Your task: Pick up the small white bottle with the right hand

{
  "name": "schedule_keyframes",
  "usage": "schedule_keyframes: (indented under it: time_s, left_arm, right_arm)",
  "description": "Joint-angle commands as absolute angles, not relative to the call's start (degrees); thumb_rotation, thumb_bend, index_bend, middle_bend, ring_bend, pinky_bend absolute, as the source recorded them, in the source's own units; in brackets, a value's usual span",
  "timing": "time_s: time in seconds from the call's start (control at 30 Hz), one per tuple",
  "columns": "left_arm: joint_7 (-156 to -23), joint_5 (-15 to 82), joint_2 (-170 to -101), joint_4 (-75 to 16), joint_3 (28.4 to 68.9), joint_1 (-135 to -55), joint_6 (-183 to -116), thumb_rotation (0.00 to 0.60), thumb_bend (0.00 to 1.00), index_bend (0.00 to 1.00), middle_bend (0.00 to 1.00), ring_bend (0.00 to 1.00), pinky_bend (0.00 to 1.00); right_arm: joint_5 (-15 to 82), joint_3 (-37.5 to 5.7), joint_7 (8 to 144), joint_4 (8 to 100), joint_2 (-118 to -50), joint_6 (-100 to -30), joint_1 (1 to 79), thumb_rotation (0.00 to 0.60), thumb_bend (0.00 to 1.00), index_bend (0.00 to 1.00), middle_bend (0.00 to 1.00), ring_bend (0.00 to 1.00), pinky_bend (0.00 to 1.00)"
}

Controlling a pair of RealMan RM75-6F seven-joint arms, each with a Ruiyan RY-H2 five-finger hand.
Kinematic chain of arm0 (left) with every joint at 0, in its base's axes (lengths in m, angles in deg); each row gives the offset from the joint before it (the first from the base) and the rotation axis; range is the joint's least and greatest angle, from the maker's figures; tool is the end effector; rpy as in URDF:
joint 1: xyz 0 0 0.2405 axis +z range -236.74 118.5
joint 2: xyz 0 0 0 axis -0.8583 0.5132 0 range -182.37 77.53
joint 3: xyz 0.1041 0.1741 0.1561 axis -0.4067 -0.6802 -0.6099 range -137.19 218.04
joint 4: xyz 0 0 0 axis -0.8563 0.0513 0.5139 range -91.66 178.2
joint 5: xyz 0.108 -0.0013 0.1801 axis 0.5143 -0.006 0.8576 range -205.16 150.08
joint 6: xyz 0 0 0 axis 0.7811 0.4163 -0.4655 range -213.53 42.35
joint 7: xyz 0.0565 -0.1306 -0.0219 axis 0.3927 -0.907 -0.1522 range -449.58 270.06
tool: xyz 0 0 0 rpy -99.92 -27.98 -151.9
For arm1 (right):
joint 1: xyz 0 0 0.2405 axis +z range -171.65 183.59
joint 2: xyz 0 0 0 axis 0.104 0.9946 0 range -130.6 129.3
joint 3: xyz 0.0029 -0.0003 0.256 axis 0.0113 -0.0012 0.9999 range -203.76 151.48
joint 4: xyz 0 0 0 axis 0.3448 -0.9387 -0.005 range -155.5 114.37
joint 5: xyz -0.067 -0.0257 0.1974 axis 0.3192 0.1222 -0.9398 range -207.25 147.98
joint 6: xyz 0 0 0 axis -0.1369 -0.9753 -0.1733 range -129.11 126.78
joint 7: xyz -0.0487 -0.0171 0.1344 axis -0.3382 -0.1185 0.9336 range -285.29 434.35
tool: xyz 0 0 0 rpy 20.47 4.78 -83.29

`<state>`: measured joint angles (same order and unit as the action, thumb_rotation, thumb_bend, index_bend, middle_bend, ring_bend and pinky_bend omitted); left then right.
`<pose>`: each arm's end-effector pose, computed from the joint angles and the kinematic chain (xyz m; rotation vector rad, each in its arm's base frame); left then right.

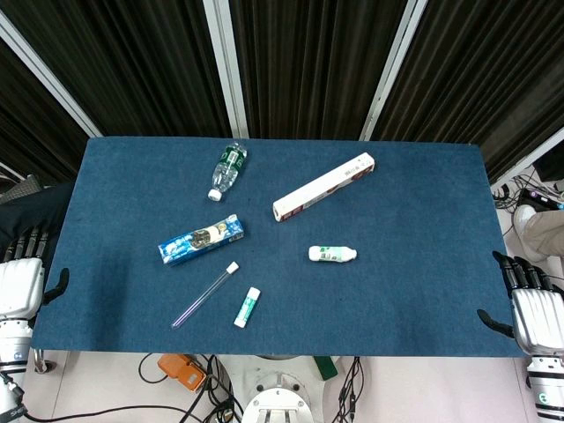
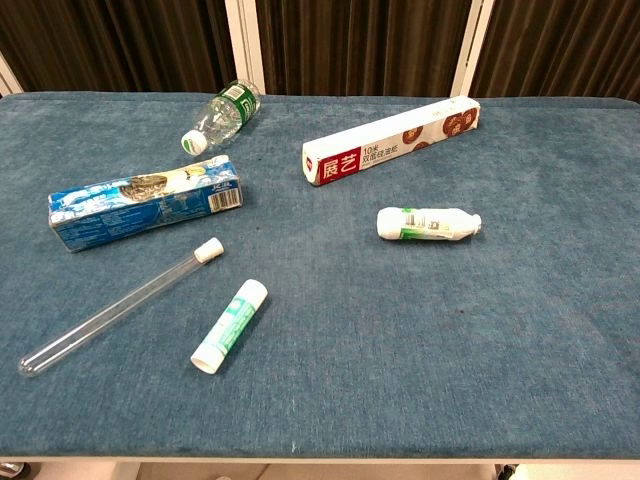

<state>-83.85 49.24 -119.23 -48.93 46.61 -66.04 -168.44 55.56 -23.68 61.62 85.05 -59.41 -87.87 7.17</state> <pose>-0.3188 0.2028 0.1552 -1.2793 -0.9050 -0.8268 -0.2827 -0.1583 0.1717 1.3723 -0.8696 0.7987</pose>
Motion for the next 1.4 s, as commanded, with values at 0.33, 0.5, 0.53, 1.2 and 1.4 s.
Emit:
schedule_keyframes:
  time_s: [0.33, 0.5, 0.53, 1.2, 1.4]
  left_arm:
    - [-83.4, 48.9, -119.2, -49.0, 46.6, -66.0, -168.3, 0.600, 0.41, 0.00, 0.00, 0.00, 0.13]
    - [-83.0, 48.5, -119.3, -49.4, 46.6, -66.0, -168.0, 0.600, 0.41, 0.00, 0.00, 0.00, 0.13]
    - [-83.1, 48.5, -119.4, -49.5, 46.7, -66.0, -168.1, 0.600, 0.41, 0.00, 0.00, 0.00, 0.13]
    - [-83.7, 46.6, -118.8, -50.2, 47.2, -65.9, -167.3, 0.600, 0.41, 0.00, 0.00, 0.00, 0.13]
    - [-84.0, 46.1, -118.7, -50.4, 47.5, -65.9, -167.3, 0.600, 0.41, 0.00, 0.00, 0.00, 0.13]
  right_arm:
    - [53.7, -23.5, 61.3, 85.2, -59.2, -85.9, 7.8, 0.600, 0.26, 0.15, 0.22, 0.20, 0.21]
    - [53.3, -23.8, 60.7, 85.0, -59.4, -84.1, 8.5, 0.600, 0.26, 0.15, 0.22, 0.21, 0.24]
    - [53.2, -23.9, 60.5, 84.8, -59.6, -83.4, 8.9, 0.600, 0.26, 0.15, 0.22, 0.22, 0.24]
    - [43.8, -15.0, 60.3, 74.2, -67.5, -46.3, 38.7, 0.600, 0.26, 0.25, 0.31, 0.38, 0.48]
    - [42.1, -14.6, 60.5, 69.3, -73.2, -41.5, 44.6, 0.600, 0.26, 0.25, 0.34, 0.42, 0.51]
